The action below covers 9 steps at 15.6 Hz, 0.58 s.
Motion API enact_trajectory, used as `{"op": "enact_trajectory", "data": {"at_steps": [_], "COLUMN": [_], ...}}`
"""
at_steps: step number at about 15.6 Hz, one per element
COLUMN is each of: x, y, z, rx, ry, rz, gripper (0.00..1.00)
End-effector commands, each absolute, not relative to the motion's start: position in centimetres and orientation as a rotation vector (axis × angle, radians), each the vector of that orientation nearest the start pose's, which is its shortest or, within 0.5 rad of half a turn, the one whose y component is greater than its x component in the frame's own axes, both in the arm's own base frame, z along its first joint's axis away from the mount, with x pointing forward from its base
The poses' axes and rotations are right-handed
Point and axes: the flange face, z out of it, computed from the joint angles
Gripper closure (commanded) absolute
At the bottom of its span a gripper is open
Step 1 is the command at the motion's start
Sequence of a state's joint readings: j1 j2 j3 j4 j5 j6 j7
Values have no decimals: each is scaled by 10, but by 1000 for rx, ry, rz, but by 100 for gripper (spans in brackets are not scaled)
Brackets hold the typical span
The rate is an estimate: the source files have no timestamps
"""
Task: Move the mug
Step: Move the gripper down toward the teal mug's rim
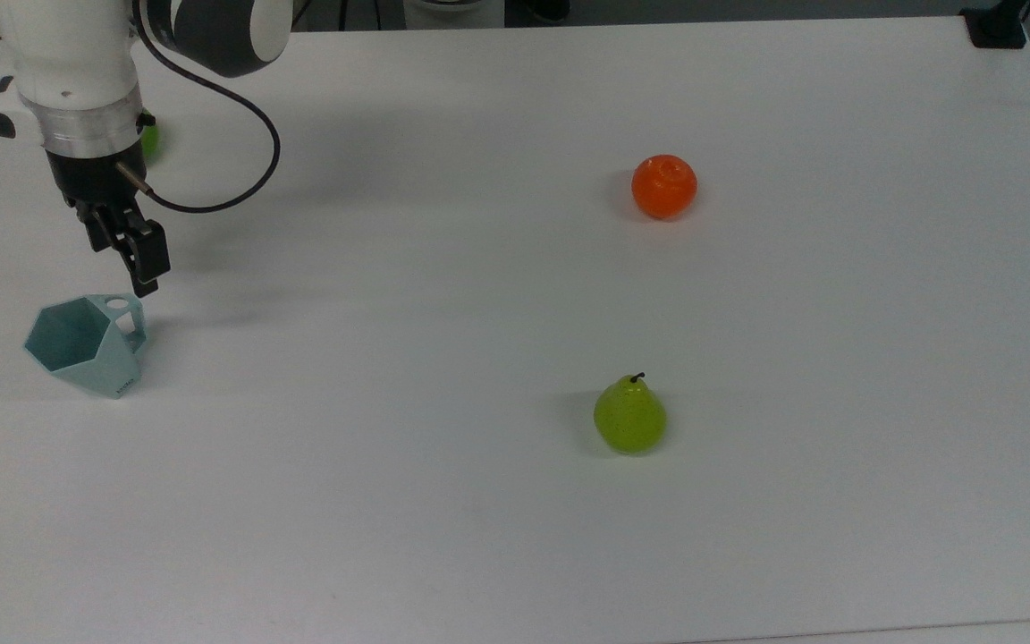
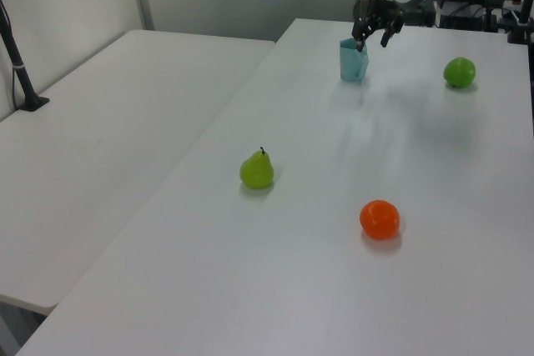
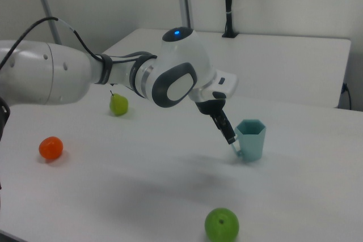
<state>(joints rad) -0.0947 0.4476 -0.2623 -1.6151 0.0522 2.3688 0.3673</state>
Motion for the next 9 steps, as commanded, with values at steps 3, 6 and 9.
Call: {"op": "enact_trajectory", "data": {"at_steps": [3,6,9], "x": [680,686,688], "y": [-223,-224,-224], "z": [374,369,358], "rx": [-2978,-2965,-2975], "ry": [1120,1113,1105], "rz": [-499,-580,-574], "gripper": [19,20,19]}}
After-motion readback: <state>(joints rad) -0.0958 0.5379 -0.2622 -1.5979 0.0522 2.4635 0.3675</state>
